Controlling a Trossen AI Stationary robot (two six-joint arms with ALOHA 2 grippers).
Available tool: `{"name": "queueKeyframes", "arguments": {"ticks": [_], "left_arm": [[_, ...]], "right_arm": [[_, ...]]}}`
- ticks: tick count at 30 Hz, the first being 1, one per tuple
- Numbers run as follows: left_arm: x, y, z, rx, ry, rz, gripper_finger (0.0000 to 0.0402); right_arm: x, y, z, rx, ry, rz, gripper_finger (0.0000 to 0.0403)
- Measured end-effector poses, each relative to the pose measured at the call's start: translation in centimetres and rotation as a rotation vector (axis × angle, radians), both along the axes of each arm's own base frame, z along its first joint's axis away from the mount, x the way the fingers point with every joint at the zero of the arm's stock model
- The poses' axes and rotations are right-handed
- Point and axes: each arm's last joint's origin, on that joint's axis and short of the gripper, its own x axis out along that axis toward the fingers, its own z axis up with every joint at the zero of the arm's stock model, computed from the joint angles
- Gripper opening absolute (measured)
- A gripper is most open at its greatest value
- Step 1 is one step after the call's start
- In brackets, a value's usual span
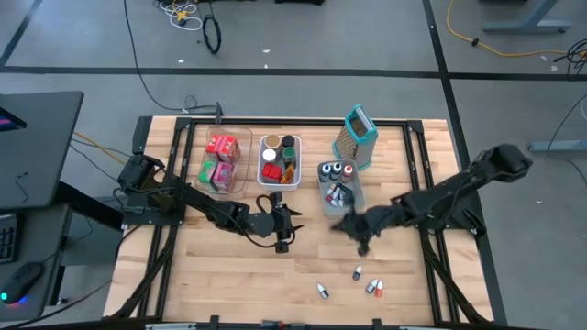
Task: Pick & Place Kitchen Items
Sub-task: Put the small red food coloring into the gray bin, then put the small blue food coloring into the gray bin
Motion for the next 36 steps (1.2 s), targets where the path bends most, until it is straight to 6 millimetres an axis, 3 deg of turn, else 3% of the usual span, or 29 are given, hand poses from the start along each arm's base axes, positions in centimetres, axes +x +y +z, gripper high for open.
{"name": "queueKeyframes", "arguments": {"ticks": [5,13,26,36], "left_arm": [[0.0,0.0,0.0,-0.002,0.000,0.001,0.0171],[0.0,0.0,0.0,-0.003,0.003,0.002,0.0171],[0.0,0.0,-0.1,-0.004,0.004,0.003,0.0171],[0.0,0.0,-0.1,-0.005,0.005,0.004,0.0171]], "right_arm": [[-0.3,-3.3,1.6,-0.128,-0.083,-0.331,0.0015],[0.5,-6.8,-0.4,0.017,0.039,-0.617,0.0017],[2.0,-8.7,-3.9,0.062,0.139,-0.771,0.0023],[2.1,-9.4,-3.8,0.083,0.124,-0.814,0.0106]]}}
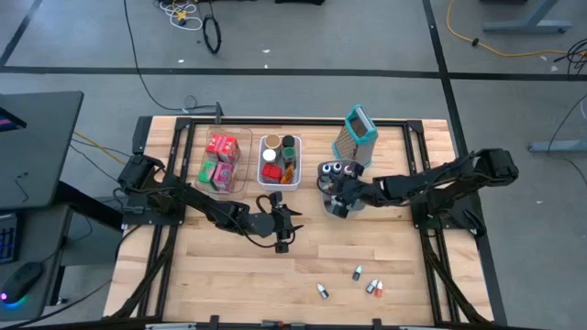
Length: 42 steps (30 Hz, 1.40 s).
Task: Pick & Place Kitchen Items
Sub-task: Put the small blue food coloring into the gray bin
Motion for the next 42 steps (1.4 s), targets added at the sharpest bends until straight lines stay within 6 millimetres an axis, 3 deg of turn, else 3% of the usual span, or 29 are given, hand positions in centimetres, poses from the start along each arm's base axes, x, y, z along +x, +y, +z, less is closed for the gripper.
{"name": "queueKeyframes", "arguments": {"ticks": [6,13,18,31,36,42], "left_arm": [[0.0,0.0,0.0,0.000,0.000,0.000,0.0171],[0.0,0.0,0.0,0.000,0.000,0.000,0.0171],[0.0,-0.1,0.0,-0.007,0.002,-0.014,0.0171],[0.0,-0.1,0.0,-0.024,0.004,-0.046,0.0171],[0.1,-0.1,0.0,-0.023,0.000,-0.046,0.0171],[0.1,-0.1,0.0,-0.022,-0.001,-0.046,0.0171]], "right_arm": [[0.0,1.3,1.6,-0.037,-0.080,0.095,0.0132],[-1.0,4.2,4.9,0.041,-0.256,0.305,0.0135],[-1.8,5.9,5.8,0.056,-0.292,0.389,0.0135],[-3.1,10.6,4.9,0.288,-0.203,0.770,0.0139],[-3.5,12.7,3.5,0.384,-0.110,0.948,0.0157],[-3.5,14.6,1.0,0.413,-0.004,0.987,0.0179]]}}
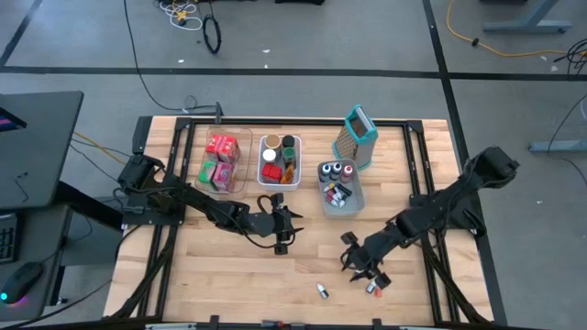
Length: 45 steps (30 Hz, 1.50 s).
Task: Pick & Place Kitchen Items
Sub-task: Put the small blue food coloring into the gray bin
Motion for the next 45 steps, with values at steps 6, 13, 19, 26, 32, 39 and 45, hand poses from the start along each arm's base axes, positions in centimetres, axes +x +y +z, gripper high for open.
{"name": "queueKeyframes", "arguments": {"ticks": [6,13,19,26,32,39,45], "left_arm": [[0.0,0.0,0.0,-0.001,0.000,0.001,0.0171],[0.0,0.0,0.0,-0.002,0.000,0.001,0.0171],[0.0,0.0,0.0,-0.001,-0.001,0.005,0.0171],[0.0,0.0,0.0,-0.001,-0.001,0.005,0.0171],[0.0,0.0,0.0,-0.001,-0.001,0.005,0.0171],[0.0,0.0,0.0,-0.001,-0.001,0.005,0.0171],[0.0,0.0,0.0,-0.001,-0.001,0.005,0.0171]], "right_arm": [[0.2,1.0,-2.7,-0.063,0.070,0.044,0.0182],[-0.7,2.3,-4.9,-0.179,0.102,0.183,0.0172],[-0.7,2.4,-5.9,-0.331,0.044,0.186,0.0171],[-0.6,2.5,-6.5,-0.391,0.010,0.268,0.0146],[-0.4,2.2,-6.6,-0.375,0.026,0.269,0.0084],[0.2,2.2,-6.3,-0.430,-0.092,0.286,0.0068],[1.7,1.7,-4.0,-0.760,-0.427,0.145,0.0086]]}}
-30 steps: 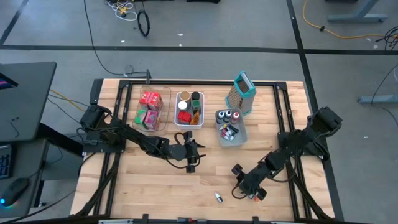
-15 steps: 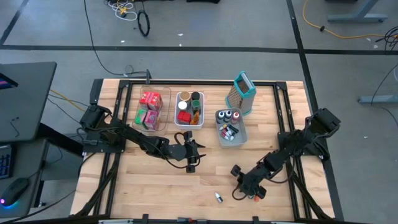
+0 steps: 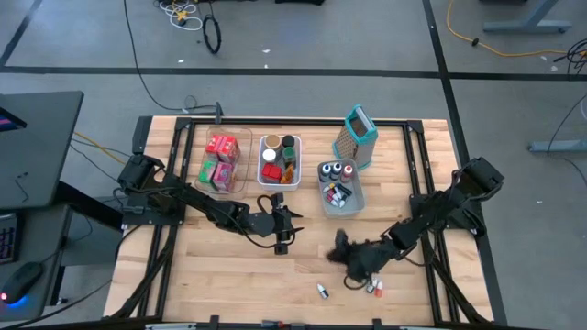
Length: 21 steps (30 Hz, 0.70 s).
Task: Pick & Place Kitchen Items
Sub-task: Put the small blue food coloring into the gray bin
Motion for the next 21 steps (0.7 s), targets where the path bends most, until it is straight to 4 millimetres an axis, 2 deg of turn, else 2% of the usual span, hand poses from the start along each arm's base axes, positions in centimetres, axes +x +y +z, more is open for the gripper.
{"name": "queueKeyframes", "arguments": {"ticks": [4,7,10,13,17,21], "left_arm": [[0.0,0.0,0.0,0.000,0.000,0.000,0.0171],[0.0,0.0,0.0,0.000,0.000,0.000,0.0171],[0.0,0.0,0.0,0.000,0.000,0.001,0.0171],[0.0,0.0,0.0,-0.021,-0.004,0.010,0.0171],[0.0,0.0,0.0,-0.054,-0.010,0.024,0.0171],[0.0,0.0,0.0,-0.063,-0.012,0.028,0.0171]], "right_arm": [[0.7,-1.4,2.3,-0.256,-0.214,-0.181,0.0075],[1.1,-2.7,3.9,-0.340,-0.303,-0.348,0.0073],[1.8,-5.0,5.0,-0.227,-0.349,-0.553,0.0078],[2.7,-7.6,4.9,-0.046,-0.357,-0.713,0.0085],[3.3,-11.0,3.8,0.133,-0.253,-0.828,0.0087],[2.8,-13.3,2.5,0.210,-0.127,-0.969,0.0087]]}}
